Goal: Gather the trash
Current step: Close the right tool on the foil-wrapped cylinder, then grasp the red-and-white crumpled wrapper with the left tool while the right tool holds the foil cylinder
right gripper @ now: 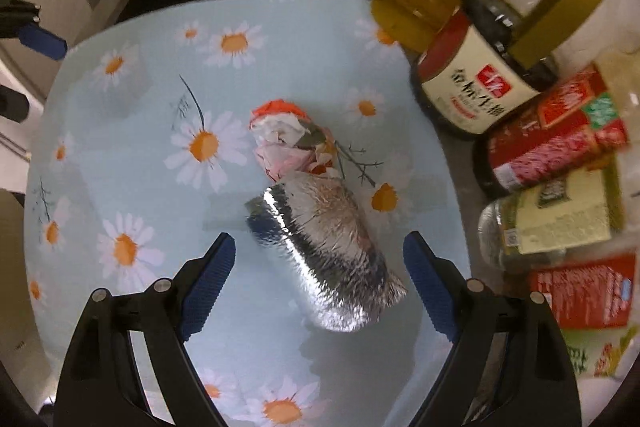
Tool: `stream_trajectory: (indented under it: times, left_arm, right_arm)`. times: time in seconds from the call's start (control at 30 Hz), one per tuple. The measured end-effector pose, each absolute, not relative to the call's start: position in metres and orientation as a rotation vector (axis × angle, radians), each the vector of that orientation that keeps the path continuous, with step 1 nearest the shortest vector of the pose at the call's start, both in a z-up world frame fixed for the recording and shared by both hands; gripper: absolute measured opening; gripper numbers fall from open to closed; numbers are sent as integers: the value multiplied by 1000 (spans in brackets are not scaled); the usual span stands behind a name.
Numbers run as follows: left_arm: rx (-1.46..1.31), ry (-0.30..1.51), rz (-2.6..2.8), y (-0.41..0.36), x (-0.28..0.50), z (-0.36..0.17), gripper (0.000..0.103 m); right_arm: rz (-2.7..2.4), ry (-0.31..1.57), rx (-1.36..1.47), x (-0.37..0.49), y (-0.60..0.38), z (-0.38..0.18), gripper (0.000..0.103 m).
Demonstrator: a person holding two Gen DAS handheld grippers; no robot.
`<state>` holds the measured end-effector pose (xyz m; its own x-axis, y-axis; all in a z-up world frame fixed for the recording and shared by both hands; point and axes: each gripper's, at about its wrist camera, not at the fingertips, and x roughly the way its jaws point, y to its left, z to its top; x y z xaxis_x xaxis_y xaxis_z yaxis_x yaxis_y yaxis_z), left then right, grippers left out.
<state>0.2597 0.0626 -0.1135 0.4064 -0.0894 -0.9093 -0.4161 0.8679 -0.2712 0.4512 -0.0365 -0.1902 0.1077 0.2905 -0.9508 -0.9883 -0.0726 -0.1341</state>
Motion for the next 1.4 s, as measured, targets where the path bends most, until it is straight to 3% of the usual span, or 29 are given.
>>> stream_trajectory:
  times: [0.1, 0.4, 0.9, 1.4]
  left_arm:
    - [-527, 1149, 238, 64, 259, -118, 69]
    - [-519, 1163, 233, 55, 269, -121, 69]
    - [-403, 1149, 133, 36, 322, -101, 74]
    - [-400, 1180, 137, 34, 402, -141, 74]
  right_arm:
    - [1321, 868, -1143, 450, -36, -198, 63]
    - [1348, 880, -1054, 455, -55, -186, 60]
    - [1279, 889, -634, 442, -136, -115, 60]
    - [1245, 957, -388, 405, -201, -118, 60]
